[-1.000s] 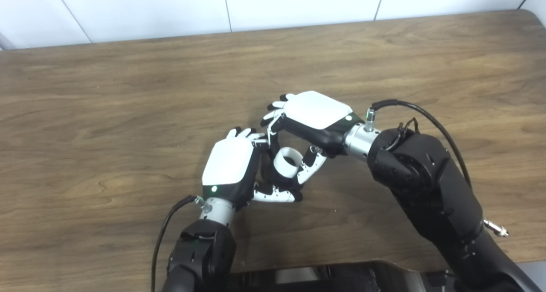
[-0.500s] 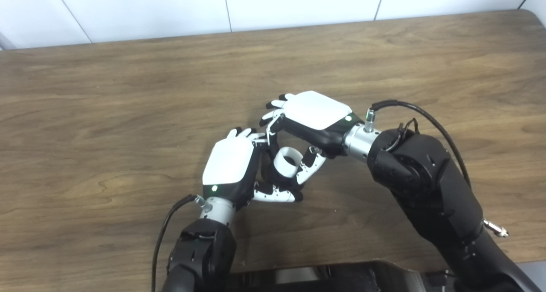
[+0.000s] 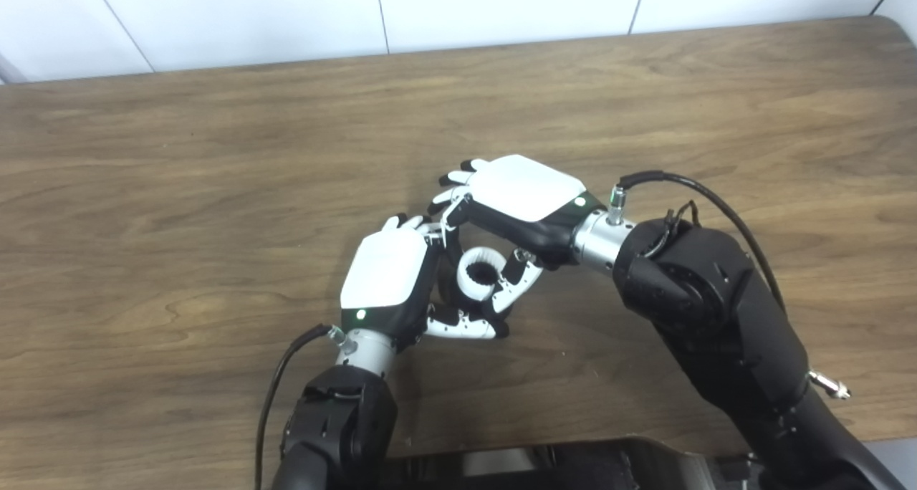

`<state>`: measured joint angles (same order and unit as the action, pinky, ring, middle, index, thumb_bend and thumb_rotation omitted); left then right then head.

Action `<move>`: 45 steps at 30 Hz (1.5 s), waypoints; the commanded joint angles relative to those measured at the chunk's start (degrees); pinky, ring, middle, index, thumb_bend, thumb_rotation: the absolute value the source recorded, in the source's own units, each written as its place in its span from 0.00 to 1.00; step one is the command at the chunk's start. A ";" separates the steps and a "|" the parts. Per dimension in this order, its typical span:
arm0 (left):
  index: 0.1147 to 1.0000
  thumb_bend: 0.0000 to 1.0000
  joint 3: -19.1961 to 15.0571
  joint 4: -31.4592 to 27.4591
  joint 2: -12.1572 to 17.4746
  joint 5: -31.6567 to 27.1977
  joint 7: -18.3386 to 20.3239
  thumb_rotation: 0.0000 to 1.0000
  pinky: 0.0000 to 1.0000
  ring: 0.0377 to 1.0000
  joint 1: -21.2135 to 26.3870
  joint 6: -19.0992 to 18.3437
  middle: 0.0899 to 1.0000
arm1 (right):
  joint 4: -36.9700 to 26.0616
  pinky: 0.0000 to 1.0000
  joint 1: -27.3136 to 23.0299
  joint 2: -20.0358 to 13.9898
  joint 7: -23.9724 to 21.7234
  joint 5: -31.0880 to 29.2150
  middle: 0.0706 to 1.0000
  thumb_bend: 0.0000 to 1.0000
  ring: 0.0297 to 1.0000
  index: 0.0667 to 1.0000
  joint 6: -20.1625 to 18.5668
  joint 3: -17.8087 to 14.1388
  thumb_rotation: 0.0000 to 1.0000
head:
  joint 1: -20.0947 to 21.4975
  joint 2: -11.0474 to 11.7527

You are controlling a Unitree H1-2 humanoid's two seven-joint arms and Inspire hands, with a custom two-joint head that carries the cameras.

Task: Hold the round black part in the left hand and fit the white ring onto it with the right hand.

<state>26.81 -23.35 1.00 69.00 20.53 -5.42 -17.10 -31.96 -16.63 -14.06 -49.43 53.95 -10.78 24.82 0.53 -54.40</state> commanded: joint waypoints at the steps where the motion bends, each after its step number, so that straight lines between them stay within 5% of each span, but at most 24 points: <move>1: 0.42 0.52 0.63 0.23 -0.34 -0.16 2.06 0.06 0.97 0.90 -0.27 0.05 0.80 | -2.11 1.00 -1.68 0.56 1.15 -0.57 0.83 0.52 0.94 0.45 1.28 -0.46 0.13 | 0.01 -0.01; 45: 0.42 0.52 0.73 0.10 -0.83 0.20 1.96 0.05 0.97 0.90 0.14 0.23 0.80 | 1.24 1.00 0.36 0.05 2.97 0.58 0.84 0.52 0.95 0.45 2.46 -0.01 0.14 | -0.05 -0.25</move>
<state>26.86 -23.68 0.97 69.54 21.21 -5.31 -17.14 -30.49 -15.58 -14.06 -47.53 54.42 -9.23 25.00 0.44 -54.58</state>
